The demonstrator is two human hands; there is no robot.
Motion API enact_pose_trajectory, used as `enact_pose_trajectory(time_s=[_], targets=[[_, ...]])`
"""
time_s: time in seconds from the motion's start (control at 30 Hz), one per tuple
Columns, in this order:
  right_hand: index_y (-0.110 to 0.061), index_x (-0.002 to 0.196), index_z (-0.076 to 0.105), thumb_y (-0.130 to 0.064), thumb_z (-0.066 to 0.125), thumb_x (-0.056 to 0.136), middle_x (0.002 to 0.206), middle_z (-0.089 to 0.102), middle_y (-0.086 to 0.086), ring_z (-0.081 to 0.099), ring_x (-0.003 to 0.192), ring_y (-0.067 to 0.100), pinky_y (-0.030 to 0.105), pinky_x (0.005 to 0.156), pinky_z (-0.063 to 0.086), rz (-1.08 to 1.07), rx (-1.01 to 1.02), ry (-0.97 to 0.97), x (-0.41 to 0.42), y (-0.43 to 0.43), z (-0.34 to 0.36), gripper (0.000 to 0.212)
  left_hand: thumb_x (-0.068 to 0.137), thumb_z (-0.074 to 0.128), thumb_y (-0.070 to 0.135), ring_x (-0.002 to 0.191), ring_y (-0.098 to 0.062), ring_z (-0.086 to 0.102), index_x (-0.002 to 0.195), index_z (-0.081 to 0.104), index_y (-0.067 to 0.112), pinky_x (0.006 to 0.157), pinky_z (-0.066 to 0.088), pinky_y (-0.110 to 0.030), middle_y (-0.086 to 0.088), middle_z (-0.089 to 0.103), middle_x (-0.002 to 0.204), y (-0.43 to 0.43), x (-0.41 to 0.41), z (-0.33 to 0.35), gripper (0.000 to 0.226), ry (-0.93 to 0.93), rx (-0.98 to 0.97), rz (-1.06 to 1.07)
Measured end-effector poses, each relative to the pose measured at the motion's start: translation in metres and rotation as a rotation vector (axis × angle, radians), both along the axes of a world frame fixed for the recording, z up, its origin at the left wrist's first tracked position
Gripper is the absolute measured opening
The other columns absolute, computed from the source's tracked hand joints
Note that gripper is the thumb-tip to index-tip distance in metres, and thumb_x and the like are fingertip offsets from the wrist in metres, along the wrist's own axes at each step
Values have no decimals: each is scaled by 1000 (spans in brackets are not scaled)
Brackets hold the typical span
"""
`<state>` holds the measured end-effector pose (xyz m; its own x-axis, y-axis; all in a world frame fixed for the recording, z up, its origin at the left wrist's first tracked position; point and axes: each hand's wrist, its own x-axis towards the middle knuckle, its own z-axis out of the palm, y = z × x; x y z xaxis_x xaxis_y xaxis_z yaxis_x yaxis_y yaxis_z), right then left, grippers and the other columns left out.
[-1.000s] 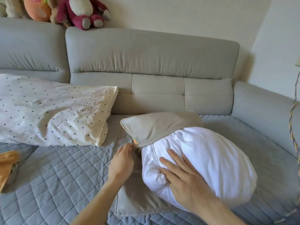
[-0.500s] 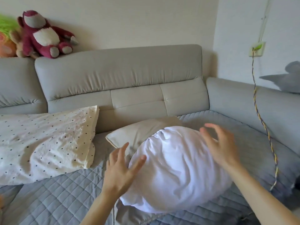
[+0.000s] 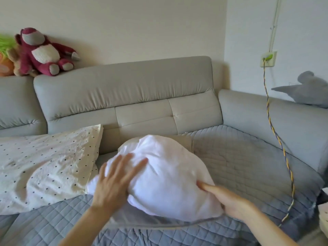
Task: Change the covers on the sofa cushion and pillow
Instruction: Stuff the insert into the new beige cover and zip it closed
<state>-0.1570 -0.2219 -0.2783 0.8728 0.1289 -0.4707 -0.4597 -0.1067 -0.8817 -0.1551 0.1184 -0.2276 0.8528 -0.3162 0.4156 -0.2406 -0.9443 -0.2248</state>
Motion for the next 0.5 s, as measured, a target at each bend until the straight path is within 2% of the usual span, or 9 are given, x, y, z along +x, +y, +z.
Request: enact_pose_trajectory(time_s=[0.03, 0.1, 0.17, 0.23, 0.27, 0.33, 0.4, 0.43, 0.5], targets=[[-25, 125, 66, -72, 89, 41, 115, 72, -7, 65, 110, 19, 40, 104, 46, 21, -43, -18, 1, 18, 0, 99, 62, 70, 7, 139, -37, 36, 153, 5, 49, 97, 42, -64, 0, 30, 157, 13, -3, -2, 120, 62, -102, 112], [-30, 133, 59, -77, 86, 34, 121, 69, -7, 65, 110, 17, 39, 101, 49, 14, -116, -110, 1, 55, 7, 113, 71, 59, 4, 143, -40, 24, 147, -17, 54, 99, 38, -68, 8, 1, 164, 29, -18, -18, 119, 150, -274, 265], [-32, 143, 44, -88, 75, 33, 144, 50, 2, 50, 128, 25, 45, 109, 40, -66, -289, -148, 1, 84, 15, 128, 77, 51, 6, 144, -43, 16, 142, -26, 57, 100, 38, -63, 4, -25, 160, 31, -37, -44, 113, 267, -505, 385], [-34, 149, 31, -92, 65, 44, 157, 24, 6, 24, 143, 32, 52, 116, 23, -143, -503, -135, 2, 98, 23, 125, 82, 54, 9, 139, -46, 27, 147, -17, 53, 99, 38, -50, -19, -11, 160, 26, -49, -60, 106, 335, -912, 525], [-35, 150, 31, -91, 66, 46, 157, 22, 5, 24, 143, 33, 53, 115, 24, -177, -499, -131, 3, 100, 24, 123, 84, 58, 12, 135, -46, 32, 150, -13, 47, 100, 37, -48, -29, 7, 156, 25, -52, -65, 103, 342, -1122, 592], [-27, 145, 44, -80, 78, 49, 137, 51, 7, 53, 120, 27, 43, 96, 48, -222, -315, -131, 5, 91, 19, 114, 86, 62, 21, 130, -45, 38, 153, -4, 35, 98, 42, -50, -31, 25, 150, 21, -50, -69, 96, 370, -1405, 670], [-16, 129, 63, -52, 89, 61, 101, 70, 1, 68, 88, 19, 30, 68, 52, -192, -135, -157, 0, 80, 17, 81, 88, 58, 22, 122, -46, 47, 151, 7, 43, 74, 55, -49, -19, 21, 153, 13, -45, -64, 85, 410, -1614, 685], [-14, 121, 68, -41, 90, 64, 96, 72, 0, 69, 85, 18, 29, 67, 52, -180, -106, -208, -2, 76, 16, 66, 89, 57, 24, 115, -45, 53, 148, 15, 47, 61, 57, -46, -14, 20, 153, 5, -45, -58, 77, 415, -1720, 717], [-17, 109, 72, -31, 87, 71, 96, 74, -1, 69, 87, 15, 31, 73, 53, -224, -83, -389, -7, 81, 24, 43, 89, 58, 39, 102, -44, 61, 138, 32, 52, 55, 58, -50, -14, 28, 148, -5, -37, -50, 57, 369, -1908, 736]])
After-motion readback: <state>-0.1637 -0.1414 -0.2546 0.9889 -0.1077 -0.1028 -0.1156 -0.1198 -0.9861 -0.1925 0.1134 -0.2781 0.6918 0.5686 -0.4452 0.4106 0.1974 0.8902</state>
